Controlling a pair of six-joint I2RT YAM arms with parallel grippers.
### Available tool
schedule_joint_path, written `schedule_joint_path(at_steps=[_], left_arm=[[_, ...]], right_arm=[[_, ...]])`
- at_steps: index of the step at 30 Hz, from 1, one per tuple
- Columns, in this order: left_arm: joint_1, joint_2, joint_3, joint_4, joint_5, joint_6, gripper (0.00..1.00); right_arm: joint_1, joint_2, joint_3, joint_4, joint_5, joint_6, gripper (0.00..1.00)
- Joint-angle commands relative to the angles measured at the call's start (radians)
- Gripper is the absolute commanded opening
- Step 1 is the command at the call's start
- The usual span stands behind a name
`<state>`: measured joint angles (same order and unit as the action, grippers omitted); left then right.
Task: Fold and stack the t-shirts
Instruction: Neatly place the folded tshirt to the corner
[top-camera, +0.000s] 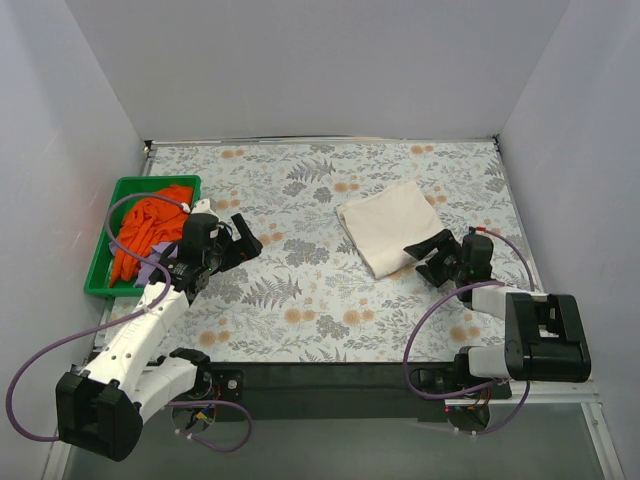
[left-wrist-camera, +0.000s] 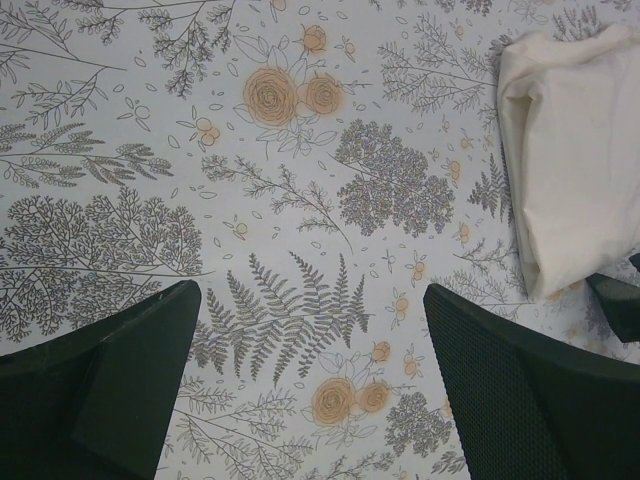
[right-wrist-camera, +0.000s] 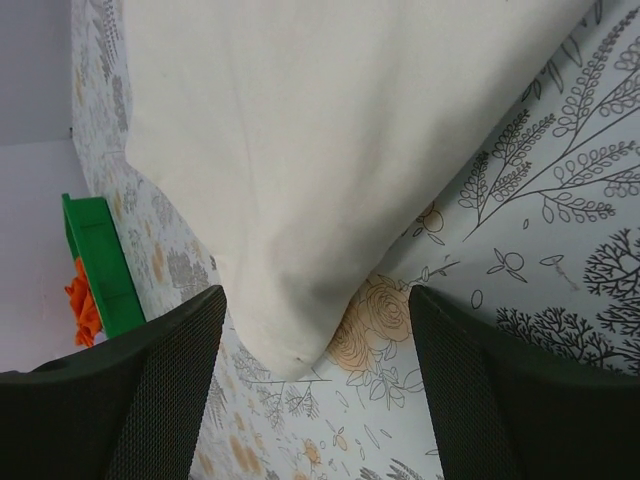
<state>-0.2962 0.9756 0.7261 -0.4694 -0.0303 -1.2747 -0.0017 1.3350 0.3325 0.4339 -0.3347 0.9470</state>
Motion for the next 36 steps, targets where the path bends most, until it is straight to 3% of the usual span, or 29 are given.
schedule_joint_path(at_steps=[1,14,17,18,21,22,29,36], left_arm=[[-0.001,-0.018,0.003,-0.008,0.007,0.012,0.87],[-0.001,-0.020,0.007,-0.028,-0.002,0.014,0.87],[-0.001,-0.020,0.009,-0.034,-0.011,0.015,0.87],[-0.001,-0.020,0.009,-0.038,-0.014,0.017,0.87],[-0.001,-0.023,0.009,-0.044,-0.022,0.018,0.88],[-0.001,-0.023,0.009,-0.046,-0.023,0.018,0.87],[-0.001,-0.025,0.012,-0.066,-0.039,0.018,0.87],[-0.001,-0.022,0.019,-0.084,-0.049,0.015,0.87]], right_arm=[[0.035,0.024,-0.021,0.074,0.091,0.096,0.68],[0.091,0.187,0.020,0.124,0.198,0.249,0.61],[0.091,0.225,0.046,0.141,0.215,0.260,0.48],[0.092,0.231,0.056,0.144,0.221,0.262,0.33],[0.089,0.269,0.102,0.157,0.232,0.269,0.06],[0.089,0.279,0.137,0.163,0.233,0.269,0.01],[0.048,0.394,0.302,0.218,0.281,0.306,0.01],[-0.109,0.467,0.421,0.244,0.330,0.360,0.01]])
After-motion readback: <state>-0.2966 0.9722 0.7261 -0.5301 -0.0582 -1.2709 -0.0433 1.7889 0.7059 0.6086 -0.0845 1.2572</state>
